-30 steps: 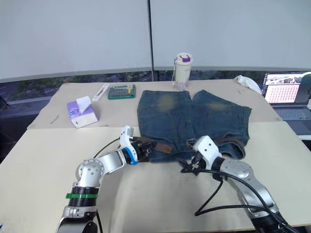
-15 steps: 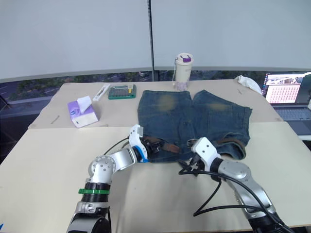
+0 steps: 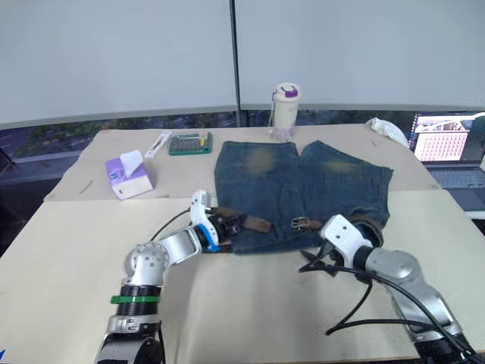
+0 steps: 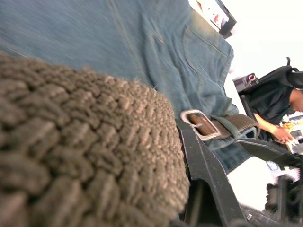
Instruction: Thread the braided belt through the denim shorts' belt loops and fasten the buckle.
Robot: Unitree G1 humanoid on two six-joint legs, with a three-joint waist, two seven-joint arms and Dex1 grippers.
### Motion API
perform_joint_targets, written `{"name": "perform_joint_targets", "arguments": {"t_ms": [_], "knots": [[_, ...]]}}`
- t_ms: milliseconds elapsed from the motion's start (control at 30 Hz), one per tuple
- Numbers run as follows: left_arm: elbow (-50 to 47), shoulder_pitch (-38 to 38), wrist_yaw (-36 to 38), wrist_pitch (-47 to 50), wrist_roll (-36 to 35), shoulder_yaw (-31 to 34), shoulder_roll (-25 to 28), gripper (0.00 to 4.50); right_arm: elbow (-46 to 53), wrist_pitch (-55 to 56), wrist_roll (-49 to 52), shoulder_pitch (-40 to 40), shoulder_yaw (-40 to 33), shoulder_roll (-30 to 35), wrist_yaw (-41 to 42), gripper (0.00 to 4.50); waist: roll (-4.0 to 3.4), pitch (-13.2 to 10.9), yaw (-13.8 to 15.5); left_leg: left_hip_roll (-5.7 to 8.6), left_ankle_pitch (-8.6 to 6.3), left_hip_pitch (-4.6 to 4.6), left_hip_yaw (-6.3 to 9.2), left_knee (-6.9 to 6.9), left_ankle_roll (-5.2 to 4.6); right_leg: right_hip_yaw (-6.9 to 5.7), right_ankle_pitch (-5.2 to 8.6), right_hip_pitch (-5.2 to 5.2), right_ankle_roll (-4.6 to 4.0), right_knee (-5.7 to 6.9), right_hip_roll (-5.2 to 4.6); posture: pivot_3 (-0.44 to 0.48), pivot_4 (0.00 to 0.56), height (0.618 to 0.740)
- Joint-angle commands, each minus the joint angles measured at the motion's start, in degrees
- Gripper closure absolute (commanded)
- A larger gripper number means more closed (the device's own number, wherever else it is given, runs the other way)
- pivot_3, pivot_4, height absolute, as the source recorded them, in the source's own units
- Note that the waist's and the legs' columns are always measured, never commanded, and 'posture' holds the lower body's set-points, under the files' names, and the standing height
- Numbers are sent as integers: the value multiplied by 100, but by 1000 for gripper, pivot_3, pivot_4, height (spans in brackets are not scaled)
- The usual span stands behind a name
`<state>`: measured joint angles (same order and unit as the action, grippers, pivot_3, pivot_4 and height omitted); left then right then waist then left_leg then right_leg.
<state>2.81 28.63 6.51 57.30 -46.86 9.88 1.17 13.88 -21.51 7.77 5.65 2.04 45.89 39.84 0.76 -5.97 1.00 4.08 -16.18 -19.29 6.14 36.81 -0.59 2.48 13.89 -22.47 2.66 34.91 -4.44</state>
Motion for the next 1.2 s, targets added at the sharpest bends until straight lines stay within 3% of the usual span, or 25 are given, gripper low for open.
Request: {"name": "perform_joint_targets", "arguments": {"t_ms": [33,67,167,400,533,833,1033,1067,1200], "knots": [[-66,102,264,-248,99,34,113,4500,-286,418,-481,297,253,190,159,29,0,0,3,2,0,0,-2,0,1,1,0,0,0,0,-1,0,150,740],[-19,127,287,-284,124,52,127,4500,-389,502,-585,349,350,207,212,29,0,0,2,1,1,0,-1,0,1,0,0,1,0,-1,-2,0,150,740],[69,193,338,-414,203,104,150,4500,-550,660,-804,538,533,109,223,809,0,0,0,0,1,0,-1,1,2,0,0,0,0,-1,-1,0,150,740],[57,154,414,-502,339,109,203,4500,-441,846,-900,638,695,-2,440,3298,0,0,5,-1,1,-1,0,1,3,1,0,0,0,-1,-3,0,150,740],[21,124,477,-450,350,137,246,4500,-361,871,-906,697,774,-169,487,4441,-1,1,-16,-2,1,0,1,0,4,1,0,0,0,0,-1,0,150,740],[88,158,566,-361,384,202,436,4500,394,476,-900,690,1354,-843,591,4441,-25,15,-40,-9,-2,2,5,-1,11,1,0,-5,0,5,4,0,150,740],[26,110,447,-237,332,251,381,4500,790,5,-840,531,1271,-852,565,4441,-26,16,2,0,-3,-1,10,0,9,-2,0,-6,0,3,-4,0,150,740],[4,101,422,-167,321,251,385,4500,909,-146,-729,462,1177,-783,632,3838,-26,16,18,0,-3,0,10,0,8,-2,0,-5,0,3,-4,0,150,740],[-95,56,266,262,386,187,511,4500,1395,-345,-223,98,452,-411,883,2596,-24,15,18,0,-5,-2,12,0,7,-3,0,-5,0,2,-3,0,150,740]]}}
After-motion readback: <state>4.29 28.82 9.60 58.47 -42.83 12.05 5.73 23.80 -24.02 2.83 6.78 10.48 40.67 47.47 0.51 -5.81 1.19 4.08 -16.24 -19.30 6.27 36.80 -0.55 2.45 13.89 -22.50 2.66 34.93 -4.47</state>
